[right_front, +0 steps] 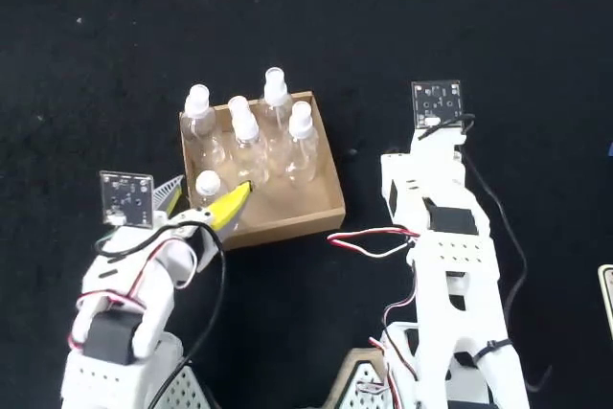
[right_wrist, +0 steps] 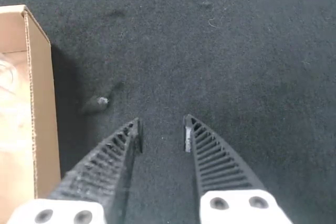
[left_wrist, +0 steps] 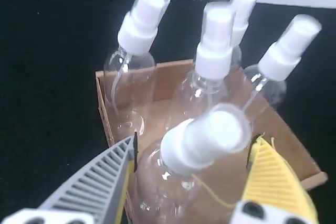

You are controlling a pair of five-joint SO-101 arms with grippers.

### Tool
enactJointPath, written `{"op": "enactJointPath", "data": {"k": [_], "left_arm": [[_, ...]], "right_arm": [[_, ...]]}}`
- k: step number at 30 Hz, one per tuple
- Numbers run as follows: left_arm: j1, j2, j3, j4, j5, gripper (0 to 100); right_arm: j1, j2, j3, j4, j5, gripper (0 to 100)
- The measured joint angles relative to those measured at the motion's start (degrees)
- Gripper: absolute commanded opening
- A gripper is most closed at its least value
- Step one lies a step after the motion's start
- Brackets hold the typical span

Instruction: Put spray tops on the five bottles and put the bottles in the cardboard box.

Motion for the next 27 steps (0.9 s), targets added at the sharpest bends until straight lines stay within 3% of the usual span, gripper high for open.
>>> {"op": "enactJointPath", "data": {"k": [10, 14, 18, 23, 27], "left_arm": [[-0.4, -0.6, -21.3, 18.0, 0.4, 32], [-1.8, -0.6, -29.7, 20.9, 0.4, 32], [-9.4, -0.6, -30.4, 20.9, 0.4, 27], [-22.1, -0.4, -23.8, 20.9, 0.4, 2], [-30.7, -0.4, -18.6, 19.6, 0.4, 7]], "right_arm": [[0.0, 0.0, 0.0, 0.0, 0.0, 11.1], [0.0, 0.0, 0.0, 0.0, 0.0, 11.1], [0.0, 0.0, 0.0, 0.0, 0.0, 11.1], [0.0, 0.0, 0.0, 0.0, 0.0, 11.0], [0.0, 0.0, 0.0, 0.0, 0.0, 11.0]]}}
